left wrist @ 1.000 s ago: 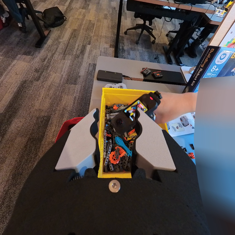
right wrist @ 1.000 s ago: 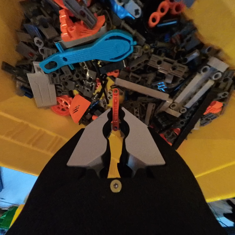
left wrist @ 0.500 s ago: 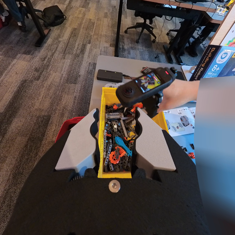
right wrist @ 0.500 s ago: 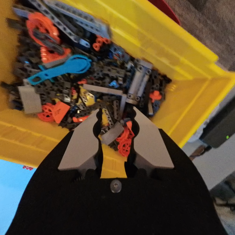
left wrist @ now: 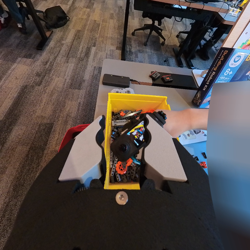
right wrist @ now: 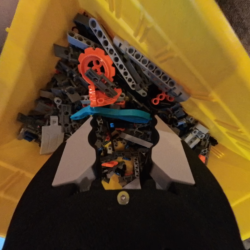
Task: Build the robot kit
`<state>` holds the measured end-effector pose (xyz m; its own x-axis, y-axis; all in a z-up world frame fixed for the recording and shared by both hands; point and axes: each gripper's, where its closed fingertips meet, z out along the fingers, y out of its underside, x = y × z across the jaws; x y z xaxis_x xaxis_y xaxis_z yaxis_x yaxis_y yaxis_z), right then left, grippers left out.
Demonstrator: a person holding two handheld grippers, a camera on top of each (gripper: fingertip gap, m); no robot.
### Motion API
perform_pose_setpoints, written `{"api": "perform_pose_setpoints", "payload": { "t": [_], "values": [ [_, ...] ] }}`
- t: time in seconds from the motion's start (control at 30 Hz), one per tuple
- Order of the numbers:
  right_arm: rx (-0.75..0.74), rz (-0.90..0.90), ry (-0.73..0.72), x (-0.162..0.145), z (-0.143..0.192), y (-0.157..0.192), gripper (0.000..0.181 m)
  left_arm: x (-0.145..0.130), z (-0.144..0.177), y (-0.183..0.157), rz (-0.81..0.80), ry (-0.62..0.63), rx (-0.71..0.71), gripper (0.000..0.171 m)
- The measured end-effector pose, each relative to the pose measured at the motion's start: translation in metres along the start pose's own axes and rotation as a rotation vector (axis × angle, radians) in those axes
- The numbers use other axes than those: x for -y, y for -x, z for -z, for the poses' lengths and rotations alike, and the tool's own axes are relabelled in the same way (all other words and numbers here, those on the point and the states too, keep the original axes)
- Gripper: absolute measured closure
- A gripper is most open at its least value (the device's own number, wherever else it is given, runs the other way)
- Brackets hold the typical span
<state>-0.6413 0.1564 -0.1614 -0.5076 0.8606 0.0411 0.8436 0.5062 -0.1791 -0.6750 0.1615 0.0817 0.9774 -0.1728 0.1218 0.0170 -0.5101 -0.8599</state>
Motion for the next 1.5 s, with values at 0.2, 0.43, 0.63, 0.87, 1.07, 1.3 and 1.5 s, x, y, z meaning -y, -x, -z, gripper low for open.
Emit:
{"api": "perform_pose_setpoints", "payload": {
  "t": [0.2,0.43,0.63,0.87,1.07,1.3,1.5],
  "values": [
    [-0.069,-0.021,0.059,-0.025,0.011,-0.020,0.175,0.001,0.001,0.000,0.001,-0.007,0.002,0.117],
    [-0.099,-0.131,0.149,-0.073,0.029,-0.046,0.175,0.000,0.000,0.000,0.000,-0.001,0.002,0.117],
    [-0.122,-0.160,0.147,-0.088,0.047,-0.051,0.151,0.000,0.000,0.000,-0.001,-0.001,0.004,0.117],
    [-0.093,-0.095,-0.122,-0.008,0.051,-0.036,0.126,0.000,-0.001,-0.001,-0.006,0.002,0.009,0.117],
    [-0.023,-0.189,-0.128,0.034,0.017,-0.034,0.110,0.000,0.000,0.001,0.003,-0.002,0.010,0.117],
    [0.026,-0.268,0.030,0.009,-0.003,-0.025,0.146,0.000,0.000,0.000,-0.001,0.001,0.004,0.118],
    [0.016,-0.228,0.185,-0.038,0.008,-0.020,0.174,0.000,0.001,0.002,0.009,-0.006,0.003,0.117]
  ]
}}
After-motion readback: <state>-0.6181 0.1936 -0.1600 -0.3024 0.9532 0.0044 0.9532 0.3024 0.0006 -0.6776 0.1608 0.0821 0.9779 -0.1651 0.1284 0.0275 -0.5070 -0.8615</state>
